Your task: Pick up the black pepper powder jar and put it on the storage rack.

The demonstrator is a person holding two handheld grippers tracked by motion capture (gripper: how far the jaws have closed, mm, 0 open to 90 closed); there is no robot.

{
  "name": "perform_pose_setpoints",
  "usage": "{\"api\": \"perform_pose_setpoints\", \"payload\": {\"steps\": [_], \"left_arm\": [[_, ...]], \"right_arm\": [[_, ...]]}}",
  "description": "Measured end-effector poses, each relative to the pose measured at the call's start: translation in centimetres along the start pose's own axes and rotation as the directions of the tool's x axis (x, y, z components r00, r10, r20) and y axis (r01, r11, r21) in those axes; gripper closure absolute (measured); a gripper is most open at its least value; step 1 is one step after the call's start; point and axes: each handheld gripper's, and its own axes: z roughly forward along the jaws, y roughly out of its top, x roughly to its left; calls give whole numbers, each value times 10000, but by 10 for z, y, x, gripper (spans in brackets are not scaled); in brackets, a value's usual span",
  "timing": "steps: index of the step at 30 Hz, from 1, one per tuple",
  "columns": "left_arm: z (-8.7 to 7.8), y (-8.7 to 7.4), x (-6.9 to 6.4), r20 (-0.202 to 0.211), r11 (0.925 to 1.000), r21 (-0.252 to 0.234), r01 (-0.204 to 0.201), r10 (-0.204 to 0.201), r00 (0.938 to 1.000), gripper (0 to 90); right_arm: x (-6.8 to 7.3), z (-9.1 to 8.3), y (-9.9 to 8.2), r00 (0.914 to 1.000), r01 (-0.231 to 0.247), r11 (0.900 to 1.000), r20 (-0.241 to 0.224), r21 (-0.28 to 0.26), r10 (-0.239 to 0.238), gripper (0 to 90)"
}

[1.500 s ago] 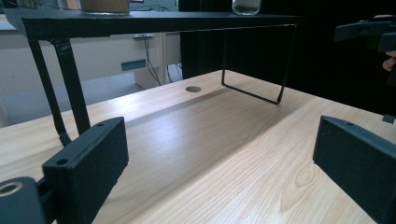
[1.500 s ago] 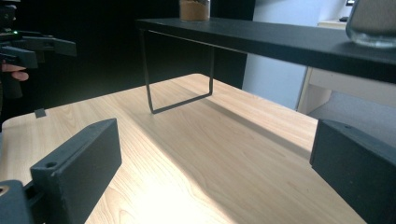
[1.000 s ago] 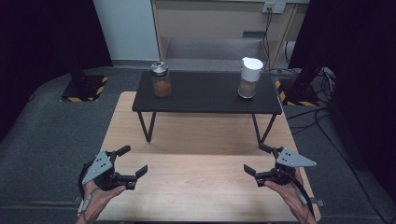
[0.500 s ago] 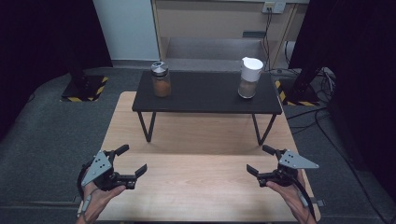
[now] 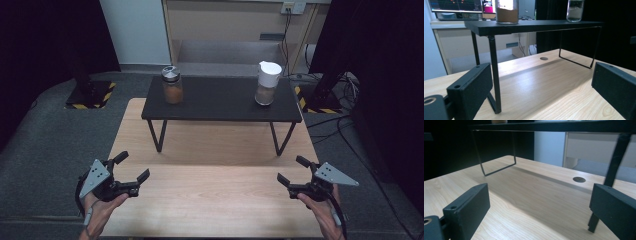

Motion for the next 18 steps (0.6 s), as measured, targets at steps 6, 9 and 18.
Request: {"api": "perform_pose_setpoints", "payload": {"steps": [6,9,18], "left_arm": [[1,-1,2,10,10000,17,83,-83,10000,21],[3,-1,3,169,10000,93,35,-36,9999,21],[10,1,4,822,9994,313,-169,143,9965,21]], "right_arm": [[-2,-1,-1,9999,7,10000,114,48,-8,33],[-2,1,0,10000,72,9999,-24,98,-72,34],[-5,6,1,9981,271,9995,-560,162,-262,39]]}}
